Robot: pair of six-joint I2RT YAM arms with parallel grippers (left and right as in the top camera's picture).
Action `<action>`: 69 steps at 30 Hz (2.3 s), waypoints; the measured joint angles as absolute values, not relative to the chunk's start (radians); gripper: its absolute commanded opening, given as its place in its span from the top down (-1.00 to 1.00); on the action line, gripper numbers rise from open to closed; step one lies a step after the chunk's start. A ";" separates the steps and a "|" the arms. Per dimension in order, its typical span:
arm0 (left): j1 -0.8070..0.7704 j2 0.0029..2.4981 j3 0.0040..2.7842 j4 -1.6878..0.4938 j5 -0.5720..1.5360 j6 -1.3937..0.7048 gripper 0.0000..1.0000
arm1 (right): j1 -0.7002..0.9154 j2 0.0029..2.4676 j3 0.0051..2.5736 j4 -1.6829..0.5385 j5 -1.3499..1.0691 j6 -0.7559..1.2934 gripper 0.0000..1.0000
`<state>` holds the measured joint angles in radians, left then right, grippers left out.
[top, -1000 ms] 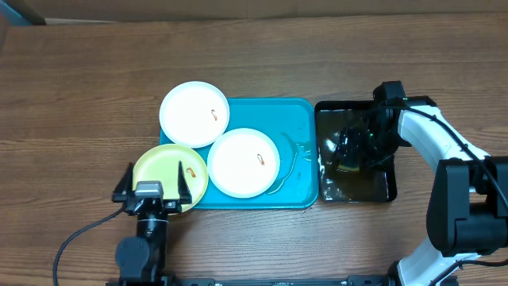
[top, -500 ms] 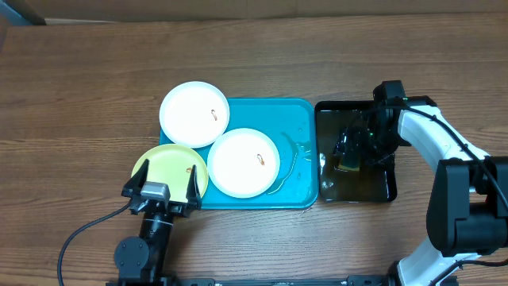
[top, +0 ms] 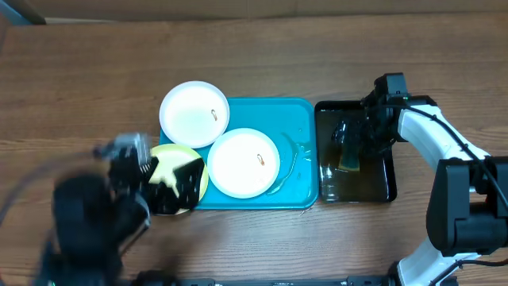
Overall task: Clean dirty plates on tray and stack at the side
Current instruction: 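Reach the left gripper to the front white plate and grip its rim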
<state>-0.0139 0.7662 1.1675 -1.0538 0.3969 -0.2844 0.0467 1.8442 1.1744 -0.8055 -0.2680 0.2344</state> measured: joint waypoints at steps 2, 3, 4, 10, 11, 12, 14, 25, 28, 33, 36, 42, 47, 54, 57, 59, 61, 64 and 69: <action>-0.027 1.001 1.384 -1.295 0.414 -0.266 -1.00 | 0.047 1.844 1.176 -0.806 -0.269 0.235 -1.00; -0.036 1.108 1.469 -1.390 0.417 -0.260 -1.00 | 0.046 1.844 1.176 -0.807 -0.269 0.235 -1.00; -0.045 1.206 1.546 -1.477 0.421 -0.256 -1.00 | 0.046 1.844 1.176 -0.807 -0.268 0.236 -1.00; -0.086 1.631 1.707 -1.613 0.418 -0.165 -1.00 | 0.046 1.844 1.176 -0.805 -0.265 0.235 -1.00; -0.091 1.678 1.708 -1.613 0.418 -0.152 -0.81 | 0.047 1.844 1.176 -0.805 -0.265 0.235 -1.00; -0.092 1.731 1.708 -1.613 0.420 -0.142 -0.47 | 0.046 1.844 1.176 -0.805 -0.265 0.235 -1.00; -0.092 1.830 1.709 -1.615 0.438 -0.126 -0.07 | 0.046 1.844 1.176 -0.805 -0.265 0.235 -1.00; -0.198 1.984 1.708 -1.499 0.223 -0.195 0.13 | 0.046 1.844 1.176 -0.805 -0.265 0.235 -1.00; -0.239 1.984 1.708 -1.496 0.120 -0.250 0.12 | 0.046 1.844 1.176 -0.805 -0.265 0.235 -1.00; -0.268 1.984 1.671 -1.455 0.026 -0.307 0.62 | 0.046 1.844 1.176 -0.805 -0.265 0.235 -1.00; -0.269 1.984 1.603 -1.403 0.005 -0.319 0.70 | 0.046 1.844 1.176 -0.805 -0.265 0.235 -1.00; -0.268 1.985 1.511 -1.301 -0.009 -0.323 0.54 | 0.047 1.844 1.176 -0.805 -0.265 0.235 -1.00; -0.269 1.985 1.507 -1.255 -0.013 -0.321 0.54 | 0.046 1.844 1.176 -0.805 -0.265 0.235 -1.00; -0.275 1.984 1.485 -1.189 -0.014 -0.314 0.55 | 0.047 1.844 1.176 -0.804 -0.265 0.235 -1.00; -0.275 1.984 1.457 -1.161 -0.019 -0.307 0.56 | 0.046 1.844 1.176 -0.805 -0.265 0.235 -1.00; -0.275 1.984 1.439 -1.140 -0.021 -0.306 0.56 | 0.047 1.844 1.176 -0.805 -0.265 0.235 -1.00; -0.275 1.984 1.420 -1.119 -0.021 -0.304 0.56 | 0.046 1.844 1.176 -0.805 -0.265 0.235 -1.00; -0.275 1.984 1.388 -1.085 -0.024 -0.304 0.55 | 0.046 1.844 1.176 -0.803 -0.265 0.235 -1.00; -0.275 1.984 1.354 -1.045 -0.030 -0.303 0.60 | 0.046 1.844 1.177 -0.795 -0.265 0.235 -1.00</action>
